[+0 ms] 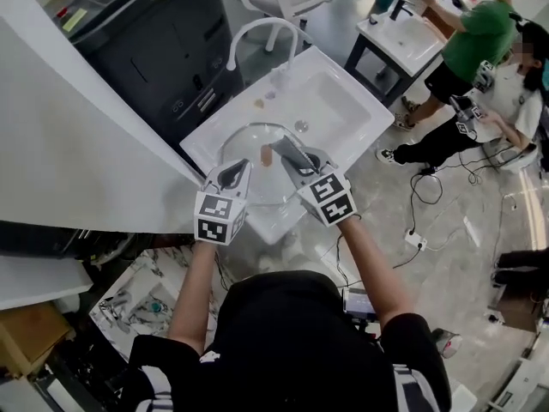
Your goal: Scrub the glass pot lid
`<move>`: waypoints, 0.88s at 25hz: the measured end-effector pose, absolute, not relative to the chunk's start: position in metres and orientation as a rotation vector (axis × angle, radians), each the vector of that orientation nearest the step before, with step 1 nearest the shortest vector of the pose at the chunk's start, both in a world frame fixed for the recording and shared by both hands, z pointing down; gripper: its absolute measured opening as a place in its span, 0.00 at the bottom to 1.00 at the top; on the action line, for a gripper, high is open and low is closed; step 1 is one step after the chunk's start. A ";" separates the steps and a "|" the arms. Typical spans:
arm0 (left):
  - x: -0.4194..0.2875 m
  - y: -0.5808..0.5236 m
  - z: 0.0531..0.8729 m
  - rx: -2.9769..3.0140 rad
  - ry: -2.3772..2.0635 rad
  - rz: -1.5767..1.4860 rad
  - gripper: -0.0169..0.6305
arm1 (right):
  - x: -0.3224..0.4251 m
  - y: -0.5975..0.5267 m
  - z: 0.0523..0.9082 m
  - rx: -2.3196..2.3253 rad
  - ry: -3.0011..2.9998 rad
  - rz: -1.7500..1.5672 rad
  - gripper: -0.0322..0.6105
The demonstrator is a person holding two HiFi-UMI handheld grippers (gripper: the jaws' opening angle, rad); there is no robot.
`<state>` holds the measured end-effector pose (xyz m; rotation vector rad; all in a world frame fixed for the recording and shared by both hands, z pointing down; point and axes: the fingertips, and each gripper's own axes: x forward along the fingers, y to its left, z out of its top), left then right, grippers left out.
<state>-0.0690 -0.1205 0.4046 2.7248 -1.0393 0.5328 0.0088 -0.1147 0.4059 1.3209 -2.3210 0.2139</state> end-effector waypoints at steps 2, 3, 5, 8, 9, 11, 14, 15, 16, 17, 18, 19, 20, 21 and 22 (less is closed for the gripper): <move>-0.072 -0.114 0.391 2.776 -1.049 0.512 0.04 | 0.006 -0.109 0.392 1.359 -2.319 0.169 0.16; -0.075 -0.112 0.384 2.801 -1.058 0.499 0.04 | 0.005 -0.106 0.386 1.379 -2.317 0.150 0.16; -0.079 -0.106 0.372 2.837 -1.067 0.471 0.04 | 0.003 -0.100 0.376 1.415 -2.313 0.117 0.16; -0.080 -0.095 0.356 2.865 -1.052 0.412 0.04 | 0.001 -0.091 0.361 1.458 -2.313 0.082 0.16; -0.080 -0.092 0.351 2.870 -1.046 0.392 0.04 | 0.001 -0.089 0.356 1.470 -2.315 0.071 0.16; -0.082 -0.088 0.340 2.888 -1.054 0.365 0.04 | 0.000 -0.086 0.344 1.491 -2.318 0.043 0.16; -0.086 -0.085 0.322 2.941 -1.082 0.344 0.04 | -0.004 -0.083 0.324 1.515 -2.326 -0.014 0.16; -0.086 -0.082 0.315 2.954 -1.088 0.337 0.04 | -0.005 -0.081 0.318 1.518 -2.332 -0.030 0.16; -0.086 -0.079 0.309 2.964 -1.096 0.330 0.04 | -0.007 -0.079 0.312 1.519 -2.341 -0.044 0.16; -0.085 -0.075 0.303 2.970 -1.103 0.319 0.04 | -0.007 -0.077 0.307 1.521 -2.348 -0.053 0.16; -0.083 -0.072 0.297 2.969 -1.104 0.303 0.04 | -0.007 -0.075 0.303 1.525 -2.355 -0.060 0.16; -0.081 -0.068 0.292 2.961 -1.098 0.287 0.04 | -0.006 -0.073 0.299 1.530 -2.358 -0.066 0.16; -0.079 -0.063 0.289 2.950 -1.090 0.277 0.04 | -0.005 -0.070 0.296 1.535 -2.360 -0.071 0.16; -0.077 -0.060 0.287 2.939 -1.087 0.275 0.04 | -0.004 -0.067 0.293 1.539 -2.361 -0.076 0.16; -0.076 -0.057 0.286 2.930 -1.092 0.280 0.04 | -0.002 -0.062 0.291 1.542 -2.362 -0.081 0.16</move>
